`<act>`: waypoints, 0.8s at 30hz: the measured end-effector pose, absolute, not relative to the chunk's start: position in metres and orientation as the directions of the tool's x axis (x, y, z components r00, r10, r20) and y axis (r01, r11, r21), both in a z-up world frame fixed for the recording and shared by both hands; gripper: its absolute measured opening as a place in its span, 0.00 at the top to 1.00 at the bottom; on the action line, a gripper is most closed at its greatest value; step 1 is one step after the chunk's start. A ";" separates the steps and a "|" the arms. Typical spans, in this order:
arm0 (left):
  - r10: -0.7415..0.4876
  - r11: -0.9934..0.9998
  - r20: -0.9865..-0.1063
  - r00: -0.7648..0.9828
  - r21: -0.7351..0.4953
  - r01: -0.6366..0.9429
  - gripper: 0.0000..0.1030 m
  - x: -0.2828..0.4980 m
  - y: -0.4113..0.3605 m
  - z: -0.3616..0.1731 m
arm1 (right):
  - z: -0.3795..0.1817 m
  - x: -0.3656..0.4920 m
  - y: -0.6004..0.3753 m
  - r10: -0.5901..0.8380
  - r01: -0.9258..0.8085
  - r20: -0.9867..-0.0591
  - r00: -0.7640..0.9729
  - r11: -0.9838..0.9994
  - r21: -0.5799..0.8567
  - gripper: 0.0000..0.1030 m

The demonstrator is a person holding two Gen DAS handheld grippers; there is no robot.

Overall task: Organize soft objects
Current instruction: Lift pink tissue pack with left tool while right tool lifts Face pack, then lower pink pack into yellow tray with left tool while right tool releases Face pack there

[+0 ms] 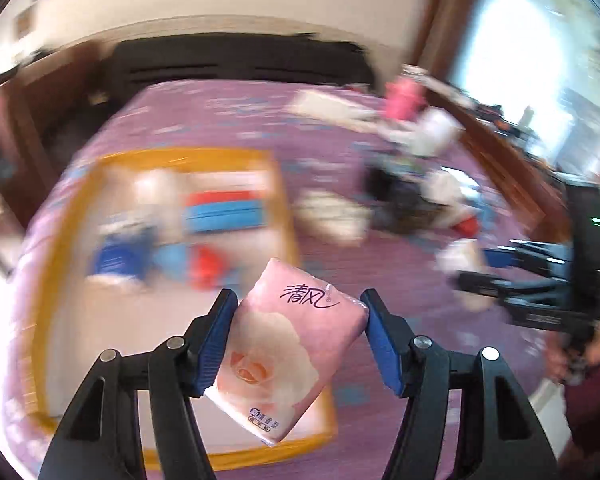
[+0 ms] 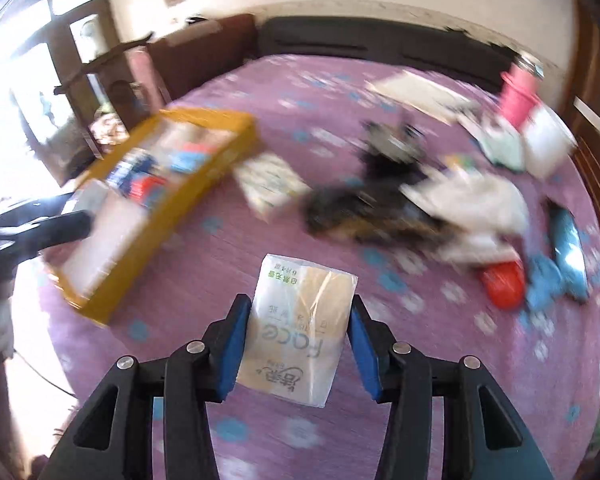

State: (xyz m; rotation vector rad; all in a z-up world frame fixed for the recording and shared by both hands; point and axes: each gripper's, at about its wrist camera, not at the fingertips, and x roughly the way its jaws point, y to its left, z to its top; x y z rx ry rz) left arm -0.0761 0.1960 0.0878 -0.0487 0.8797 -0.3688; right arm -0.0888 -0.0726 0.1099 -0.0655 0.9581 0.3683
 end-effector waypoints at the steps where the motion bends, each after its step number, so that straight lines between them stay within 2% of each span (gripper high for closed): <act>1: -0.310 0.948 -0.757 0.575 -0.197 0.252 0.39 -0.071 0.212 0.084 | 0.114 -0.086 -0.062 0.301 -0.359 -0.804 0.513 0.926 0.118 0.50; 5: -0.251 0.966 -0.815 0.523 -0.250 0.073 0.39 -0.043 0.271 0.061 | 0.129 -0.080 -0.006 0.372 -0.457 -0.787 0.492 0.880 0.130 0.49; 12: -0.192 0.964 -0.853 0.485 -0.258 -0.071 0.38 0.004 0.305 0.037 | 0.130 -0.067 0.072 0.422 -0.559 -0.796 0.434 0.819 0.129 0.49; 16: -0.145 0.956 -0.842 0.520 -0.254 -0.146 0.36 0.027 0.320 0.035 | 0.116 -0.055 0.108 0.421 -0.585 -0.823 0.380 0.799 0.138 0.49; 20: -0.247 0.915 -0.787 0.565 -0.381 -0.132 0.29 0.018 0.331 0.046 | 0.093 -0.038 0.139 0.389 -0.610 -0.865 0.316 0.782 0.128 0.49; 24: -0.259 0.898 -0.734 0.627 -0.423 -0.124 0.23 -0.014 0.346 0.060 | 0.071 -0.022 0.167 0.341 -0.637 -0.901 0.270 0.765 0.098 0.49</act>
